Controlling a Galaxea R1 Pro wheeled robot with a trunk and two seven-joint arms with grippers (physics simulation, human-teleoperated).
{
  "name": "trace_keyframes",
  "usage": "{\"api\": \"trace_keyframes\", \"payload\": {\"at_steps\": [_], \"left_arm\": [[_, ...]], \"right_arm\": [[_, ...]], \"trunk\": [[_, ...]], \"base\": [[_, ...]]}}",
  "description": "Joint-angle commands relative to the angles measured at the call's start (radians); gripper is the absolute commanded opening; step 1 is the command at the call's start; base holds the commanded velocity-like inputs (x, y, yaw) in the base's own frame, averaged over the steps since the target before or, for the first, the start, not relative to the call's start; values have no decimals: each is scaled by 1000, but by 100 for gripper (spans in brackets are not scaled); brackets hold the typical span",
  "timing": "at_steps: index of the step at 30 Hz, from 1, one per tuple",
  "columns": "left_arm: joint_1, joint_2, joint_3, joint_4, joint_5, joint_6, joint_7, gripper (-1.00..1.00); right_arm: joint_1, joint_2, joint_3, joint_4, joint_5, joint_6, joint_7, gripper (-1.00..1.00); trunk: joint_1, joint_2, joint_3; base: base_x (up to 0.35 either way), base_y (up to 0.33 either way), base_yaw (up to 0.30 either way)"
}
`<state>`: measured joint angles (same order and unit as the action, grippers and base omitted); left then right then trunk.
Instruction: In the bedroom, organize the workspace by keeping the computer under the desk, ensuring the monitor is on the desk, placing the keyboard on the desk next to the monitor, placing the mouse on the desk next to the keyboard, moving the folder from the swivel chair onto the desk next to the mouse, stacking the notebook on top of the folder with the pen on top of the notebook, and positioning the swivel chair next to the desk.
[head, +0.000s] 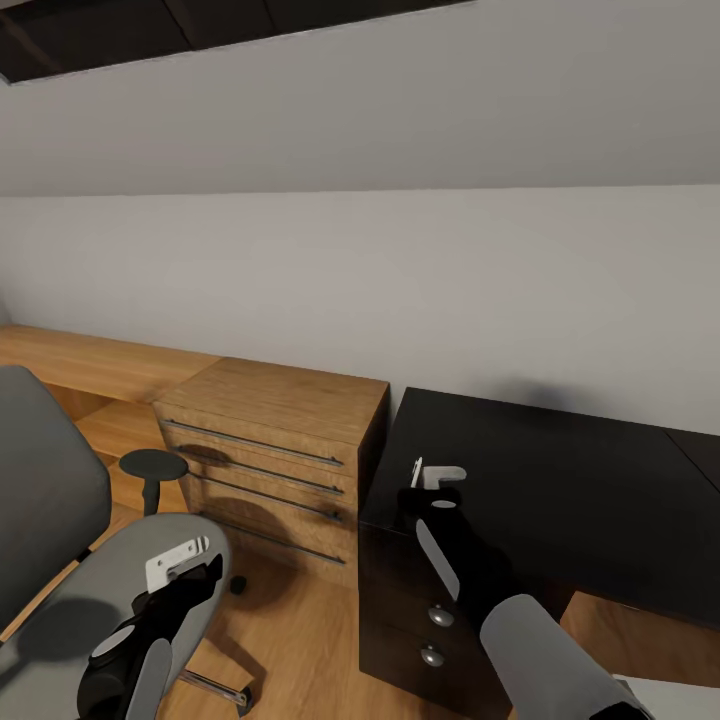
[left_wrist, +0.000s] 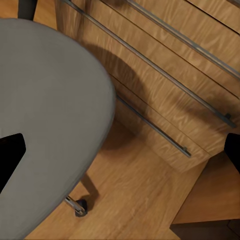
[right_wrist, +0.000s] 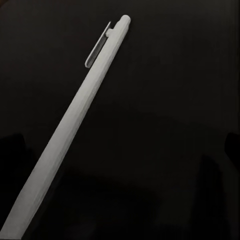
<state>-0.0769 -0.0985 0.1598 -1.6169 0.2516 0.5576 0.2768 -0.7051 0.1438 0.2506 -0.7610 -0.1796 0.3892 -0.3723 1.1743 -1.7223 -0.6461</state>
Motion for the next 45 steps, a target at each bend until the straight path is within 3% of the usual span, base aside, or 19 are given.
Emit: {"api": "trace_keyframes", "payload": {"at_steps": [1, 17, 18, 45], "left_arm": [[-1, -1, 1, -1, 11, 4, 7, 100], [-1, -1, 1, -2, 11, 4, 7, 100], [-1, -1, 1, -2, 11, 4, 7, 100], [-1, 0, 1, -2, 11, 4, 7, 100]], "right_arm": [[-1, -1, 1, 25, -8, 9, -10, 100], [-1, -4, -8, 25, -9, 10, -11, 100], [-1, -4, -8, 25, -9, 10, -11, -100], [-1, -3, -7, 23, -13, 10, -8, -100]], "trunk": [[0, 0, -1], [0, 0, -1], [0, 0, -1], [0, 0, -1]], "base": [[0, 0, 0], [0, 0, 0], [0, 0, 0], [0, 0, 0]]}}
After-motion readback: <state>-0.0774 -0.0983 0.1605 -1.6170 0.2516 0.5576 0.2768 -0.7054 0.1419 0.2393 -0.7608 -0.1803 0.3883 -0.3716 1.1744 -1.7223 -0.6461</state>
